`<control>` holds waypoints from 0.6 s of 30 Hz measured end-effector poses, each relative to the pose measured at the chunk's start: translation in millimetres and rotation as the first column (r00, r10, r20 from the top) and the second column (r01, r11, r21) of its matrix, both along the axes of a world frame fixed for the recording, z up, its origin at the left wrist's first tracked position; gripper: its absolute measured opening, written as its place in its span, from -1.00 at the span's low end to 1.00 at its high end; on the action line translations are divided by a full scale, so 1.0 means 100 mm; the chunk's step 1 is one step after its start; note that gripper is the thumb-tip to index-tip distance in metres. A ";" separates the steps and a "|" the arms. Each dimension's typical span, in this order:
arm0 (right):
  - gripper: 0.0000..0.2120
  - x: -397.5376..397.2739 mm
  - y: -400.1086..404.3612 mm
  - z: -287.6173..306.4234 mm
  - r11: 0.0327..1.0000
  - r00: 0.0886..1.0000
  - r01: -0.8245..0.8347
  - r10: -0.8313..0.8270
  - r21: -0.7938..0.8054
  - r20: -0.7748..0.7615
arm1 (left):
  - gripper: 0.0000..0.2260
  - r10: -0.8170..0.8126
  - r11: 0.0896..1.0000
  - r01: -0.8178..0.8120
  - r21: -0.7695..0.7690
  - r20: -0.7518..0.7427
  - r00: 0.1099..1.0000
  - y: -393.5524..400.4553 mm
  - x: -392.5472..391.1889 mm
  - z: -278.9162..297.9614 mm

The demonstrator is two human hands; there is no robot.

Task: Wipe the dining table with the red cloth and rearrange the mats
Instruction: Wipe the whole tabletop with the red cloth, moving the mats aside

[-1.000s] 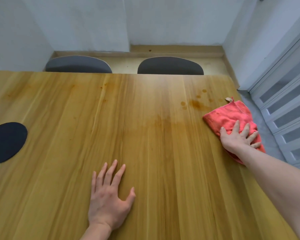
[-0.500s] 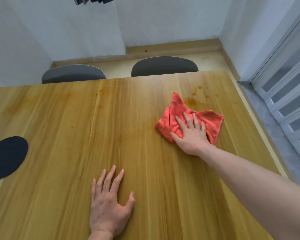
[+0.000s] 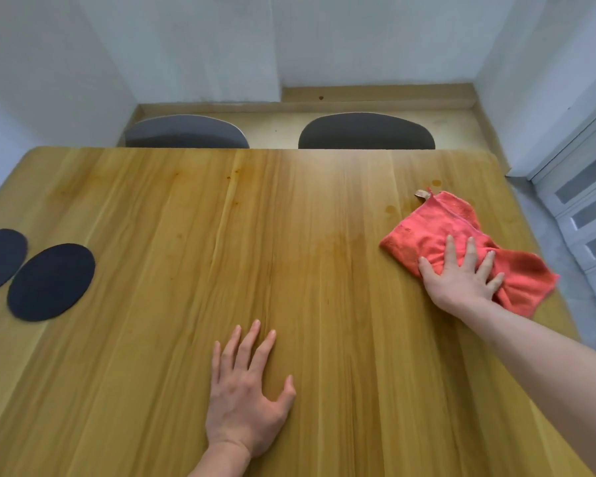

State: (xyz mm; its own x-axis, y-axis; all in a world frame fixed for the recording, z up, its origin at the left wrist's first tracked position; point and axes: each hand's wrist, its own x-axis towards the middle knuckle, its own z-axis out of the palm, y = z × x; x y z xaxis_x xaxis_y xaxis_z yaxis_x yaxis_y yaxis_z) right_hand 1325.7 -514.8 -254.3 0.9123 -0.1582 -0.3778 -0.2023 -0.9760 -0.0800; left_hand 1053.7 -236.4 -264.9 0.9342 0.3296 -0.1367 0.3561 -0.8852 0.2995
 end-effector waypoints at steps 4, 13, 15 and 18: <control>-0.24 -0.12 0.40 0.01 0.997 0.997 -0.079 0.079 0.000 -0.019 | -0.32 -0.004 1.000 0.004 0.001 -0.003 1.000 0.00 0.00 0.00; -0.22 -0.35 1.31 0.06 0.921 0.917 -0.381 0.388 0.080 -0.098 | -0.32 0.003 1.000 -0.003 -0.011 0.002 1.000 0.01 0.01 -0.01; -0.22 -0.44 1.49 0.05 0.894 0.891 -0.435 0.444 0.108 -0.091 | -0.32 0.001 1.000 -0.001 -0.009 -0.001 1.000 0.00 0.02 -0.02; -0.22 -0.56 1.70 0.02 0.861 0.862 -0.492 0.503 0.130 -0.065 | -0.32 -0.006 1.000 0.006 0.002 0.002 1.000 0.01 0.02 -0.04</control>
